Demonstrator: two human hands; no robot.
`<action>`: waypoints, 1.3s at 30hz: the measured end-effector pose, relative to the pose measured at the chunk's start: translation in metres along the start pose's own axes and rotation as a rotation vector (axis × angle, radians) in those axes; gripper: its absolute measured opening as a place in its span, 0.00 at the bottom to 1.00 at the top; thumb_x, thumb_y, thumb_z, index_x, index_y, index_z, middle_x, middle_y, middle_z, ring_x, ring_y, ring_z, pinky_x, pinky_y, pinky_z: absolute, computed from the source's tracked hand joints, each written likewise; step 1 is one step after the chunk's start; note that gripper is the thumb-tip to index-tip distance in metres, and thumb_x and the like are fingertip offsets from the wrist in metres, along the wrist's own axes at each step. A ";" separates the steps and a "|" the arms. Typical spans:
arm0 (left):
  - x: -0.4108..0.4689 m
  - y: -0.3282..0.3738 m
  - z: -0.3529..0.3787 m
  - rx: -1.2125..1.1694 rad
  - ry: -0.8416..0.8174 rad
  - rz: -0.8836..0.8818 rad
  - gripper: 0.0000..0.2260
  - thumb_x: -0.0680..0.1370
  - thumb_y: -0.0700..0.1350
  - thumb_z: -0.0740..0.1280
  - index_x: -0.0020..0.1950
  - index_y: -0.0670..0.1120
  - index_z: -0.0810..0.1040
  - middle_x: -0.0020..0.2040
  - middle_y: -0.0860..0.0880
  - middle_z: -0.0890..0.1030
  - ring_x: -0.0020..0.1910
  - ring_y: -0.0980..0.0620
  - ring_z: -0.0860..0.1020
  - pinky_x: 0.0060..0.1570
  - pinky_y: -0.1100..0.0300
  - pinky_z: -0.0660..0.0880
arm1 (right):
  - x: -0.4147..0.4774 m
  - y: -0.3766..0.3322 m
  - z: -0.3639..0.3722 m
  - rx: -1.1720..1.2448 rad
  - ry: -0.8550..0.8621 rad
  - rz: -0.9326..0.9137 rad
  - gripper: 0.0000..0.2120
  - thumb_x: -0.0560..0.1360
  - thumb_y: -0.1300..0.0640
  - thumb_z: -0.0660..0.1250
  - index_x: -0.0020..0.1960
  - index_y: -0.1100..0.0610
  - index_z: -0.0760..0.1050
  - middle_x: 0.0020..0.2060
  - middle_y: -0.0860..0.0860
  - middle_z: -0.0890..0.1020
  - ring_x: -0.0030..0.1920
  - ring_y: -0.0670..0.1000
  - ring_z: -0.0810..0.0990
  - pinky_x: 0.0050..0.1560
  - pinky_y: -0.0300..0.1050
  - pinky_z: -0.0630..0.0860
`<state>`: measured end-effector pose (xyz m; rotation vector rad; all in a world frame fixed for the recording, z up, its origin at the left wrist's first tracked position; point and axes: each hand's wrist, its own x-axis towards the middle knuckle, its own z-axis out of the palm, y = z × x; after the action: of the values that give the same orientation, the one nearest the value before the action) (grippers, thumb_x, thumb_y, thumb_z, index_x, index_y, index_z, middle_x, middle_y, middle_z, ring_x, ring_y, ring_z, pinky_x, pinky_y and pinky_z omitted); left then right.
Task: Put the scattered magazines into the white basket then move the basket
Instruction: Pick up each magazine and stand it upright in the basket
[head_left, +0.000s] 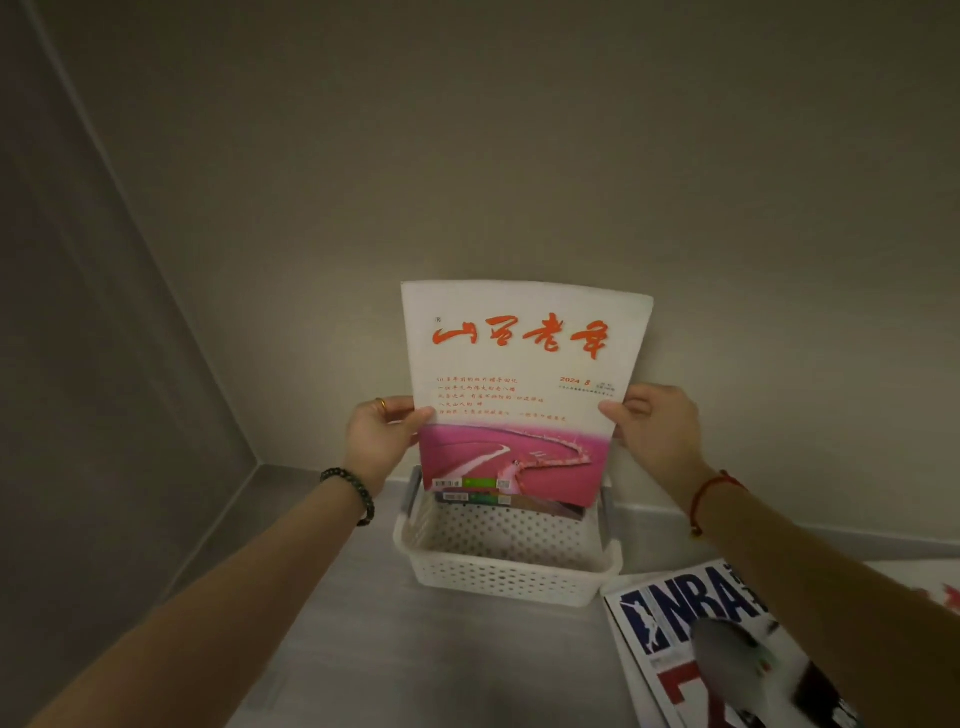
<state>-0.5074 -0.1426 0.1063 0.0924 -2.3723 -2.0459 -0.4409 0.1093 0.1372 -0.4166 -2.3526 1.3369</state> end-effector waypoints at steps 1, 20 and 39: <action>0.005 -0.009 0.001 0.004 0.001 -0.016 0.08 0.72 0.39 0.69 0.51 0.40 0.80 0.48 0.46 0.82 0.45 0.49 0.81 0.40 0.63 0.78 | 0.002 0.005 0.006 -0.009 0.007 0.018 0.07 0.71 0.62 0.68 0.47 0.63 0.81 0.43 0.59 0.85 0.38 0.55 0.83 0.47 0.52 0.81; 0.029 -0.049 0.029 0.065 0.091 -0.070 0.14 0.76 0.41 0.65 0.60 0.39 0.76 0.57 0.42 0.81 0.54 0.45 0.79 0.57 0.48 0.77 | 0.025 0.062 0.044 0.021 0.093 0.171 0.04 0.70 0.61 0.69 0.42 0.62 0.78 0.38 0.59 0.83 0.39 0.59 0.82 0.46 0.54 0.80; -0.062 -0.033 0.043 -0.137 0.030 -0.200 0.10 0.76 0.42 0.65 0.53 0.37 0.75 0.48 0.42 0.81 0.51 0.45 0.79 0.53 0.54 0.78 | -0.045 0.107 -0.102 -0.031 -0.113 0.191 0.12 0.70 0.64 0.69 0.53 0.61 0.78 0.35 0.54 0.82 0.27 0.44 0.81 0.27 0.30 0.77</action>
<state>-0.4457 -0.1015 0.0697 0.3707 -2.2811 -2.2673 -0.3458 0.2185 0.0830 -0.6033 -2.4806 1.4451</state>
